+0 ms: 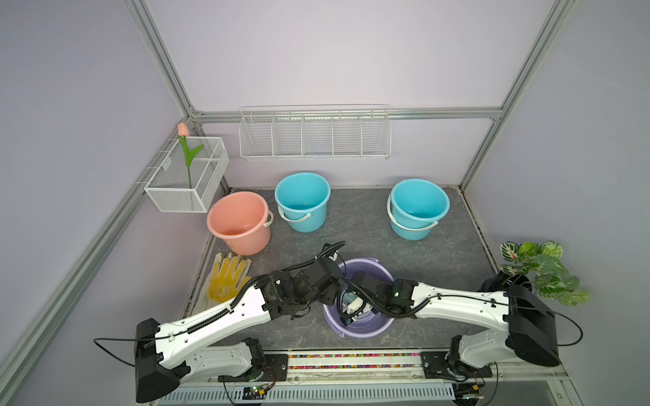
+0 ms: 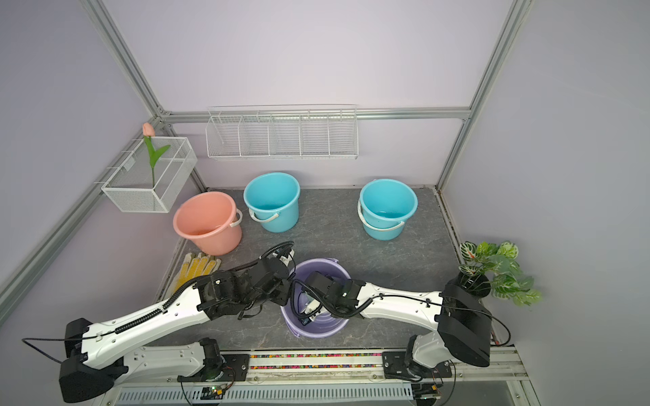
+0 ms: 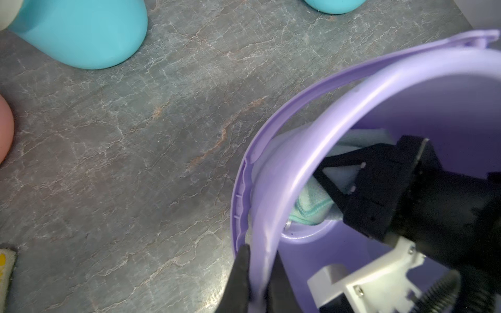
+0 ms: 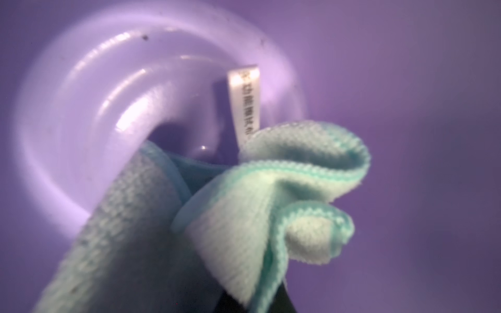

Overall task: Wipe the inside of the bucket with a cloth
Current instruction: Wipe the dirt from the inside of the bucket.

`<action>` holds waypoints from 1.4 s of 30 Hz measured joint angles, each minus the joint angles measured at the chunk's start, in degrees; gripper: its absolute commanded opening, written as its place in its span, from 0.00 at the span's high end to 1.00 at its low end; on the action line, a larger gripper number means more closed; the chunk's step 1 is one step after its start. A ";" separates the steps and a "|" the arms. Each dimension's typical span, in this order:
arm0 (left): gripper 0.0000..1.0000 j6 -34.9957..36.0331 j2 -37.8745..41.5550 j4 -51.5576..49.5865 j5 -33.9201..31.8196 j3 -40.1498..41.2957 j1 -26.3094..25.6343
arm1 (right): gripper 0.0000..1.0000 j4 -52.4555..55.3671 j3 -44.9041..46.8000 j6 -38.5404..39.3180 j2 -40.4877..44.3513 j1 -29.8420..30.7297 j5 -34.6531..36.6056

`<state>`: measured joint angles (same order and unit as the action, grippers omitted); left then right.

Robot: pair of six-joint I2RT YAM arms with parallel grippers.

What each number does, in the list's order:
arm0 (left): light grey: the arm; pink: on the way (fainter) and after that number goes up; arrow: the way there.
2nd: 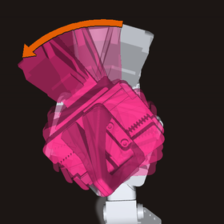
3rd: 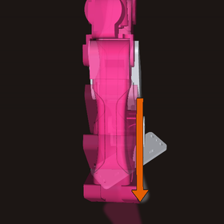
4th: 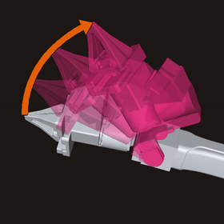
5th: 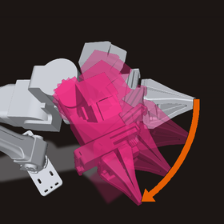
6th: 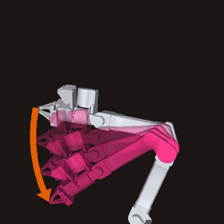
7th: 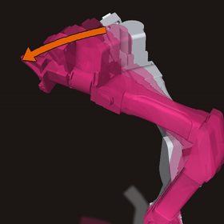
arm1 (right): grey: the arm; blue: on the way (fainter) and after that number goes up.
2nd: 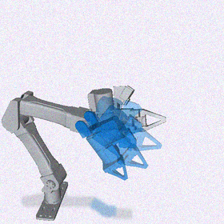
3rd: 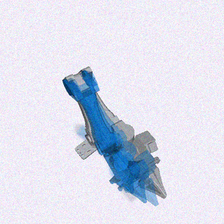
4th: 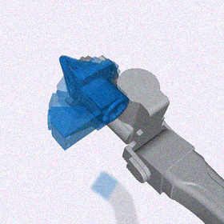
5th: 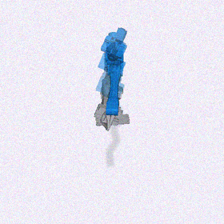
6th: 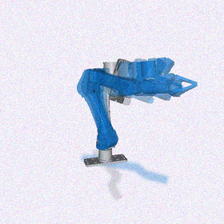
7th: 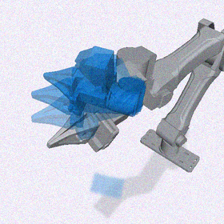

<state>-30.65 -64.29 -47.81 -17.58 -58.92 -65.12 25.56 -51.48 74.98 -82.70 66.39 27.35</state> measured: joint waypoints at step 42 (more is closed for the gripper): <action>1.00 -0.79 -1.38 2.32 1.49 0.00 -1.27 | 0.93 -20.98 9.35 -31.30 0.79 -7.80 -44.46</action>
<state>-31.44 -65.67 -45.50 -16.10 -58.92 -66.39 4.58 -42.13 43.68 -81.91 58.59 -17.10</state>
